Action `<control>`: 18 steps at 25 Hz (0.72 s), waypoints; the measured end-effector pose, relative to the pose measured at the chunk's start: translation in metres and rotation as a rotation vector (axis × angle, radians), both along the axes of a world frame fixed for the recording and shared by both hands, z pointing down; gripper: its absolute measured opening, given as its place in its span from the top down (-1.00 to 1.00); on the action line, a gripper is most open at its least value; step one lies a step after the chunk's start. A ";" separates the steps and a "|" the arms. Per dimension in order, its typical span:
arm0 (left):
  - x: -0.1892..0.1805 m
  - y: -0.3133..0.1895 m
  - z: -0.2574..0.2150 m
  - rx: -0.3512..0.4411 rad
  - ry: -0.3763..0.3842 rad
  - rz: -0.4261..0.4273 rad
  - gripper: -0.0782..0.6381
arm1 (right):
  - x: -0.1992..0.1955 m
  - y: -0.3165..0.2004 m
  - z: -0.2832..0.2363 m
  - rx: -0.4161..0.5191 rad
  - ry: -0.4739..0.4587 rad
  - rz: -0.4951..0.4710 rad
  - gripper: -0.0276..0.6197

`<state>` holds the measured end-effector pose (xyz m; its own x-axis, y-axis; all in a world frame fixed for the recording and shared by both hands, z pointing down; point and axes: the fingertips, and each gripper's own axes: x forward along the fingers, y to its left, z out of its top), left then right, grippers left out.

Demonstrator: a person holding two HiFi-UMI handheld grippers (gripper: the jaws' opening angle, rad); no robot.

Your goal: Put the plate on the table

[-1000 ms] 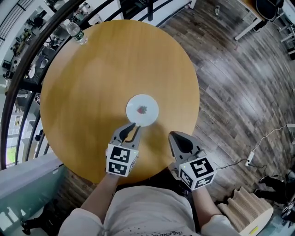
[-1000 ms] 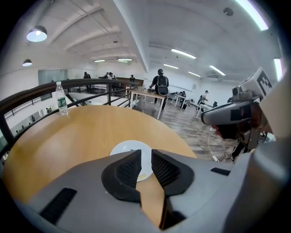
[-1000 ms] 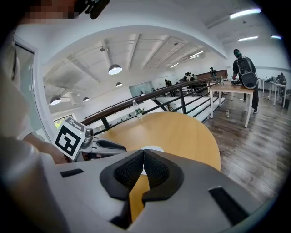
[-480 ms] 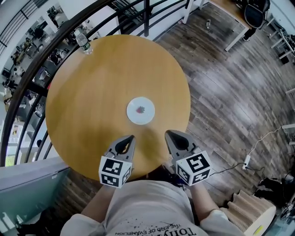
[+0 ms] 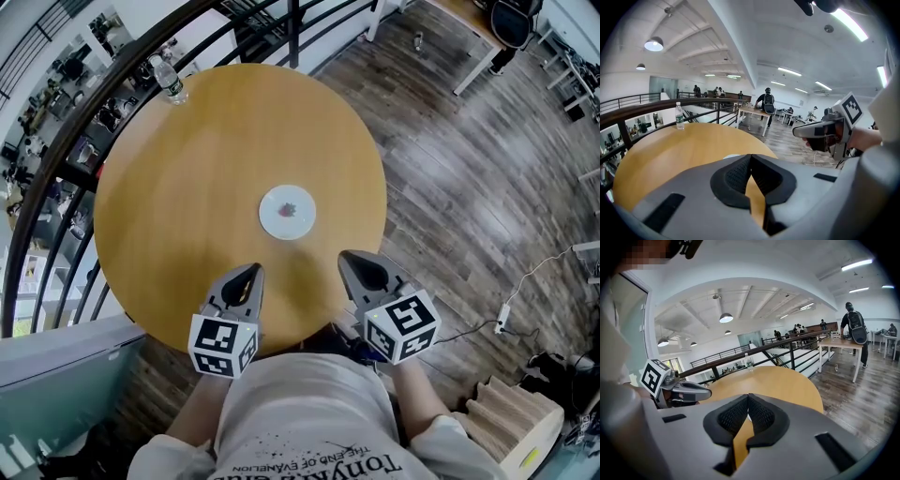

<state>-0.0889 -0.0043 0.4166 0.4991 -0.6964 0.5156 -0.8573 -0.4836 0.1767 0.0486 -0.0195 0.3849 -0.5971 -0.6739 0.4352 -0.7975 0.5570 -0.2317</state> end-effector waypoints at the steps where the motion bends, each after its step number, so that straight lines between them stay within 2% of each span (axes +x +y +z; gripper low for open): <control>1: -0.001 -0.001 0.001 -0.002 -0.001 -0.002 0.71 | -0.001 0.000 0.000 0.001 -0.001 0.002 0.84; 18: -0.010 -0.002 0.000 0.002 -0.018 -0.005 0.71 | 0.002 0.000 -0.005 0.003 -0.003 0.020 0.84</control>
<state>-0.0986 -0.0060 0.4164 0.4862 -0.6998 0.5234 -0.8628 -0.4795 0.1603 0.0509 -0.0191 0.3794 -0.5849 -0.6869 0.4312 -0.8077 0.5419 -0.2324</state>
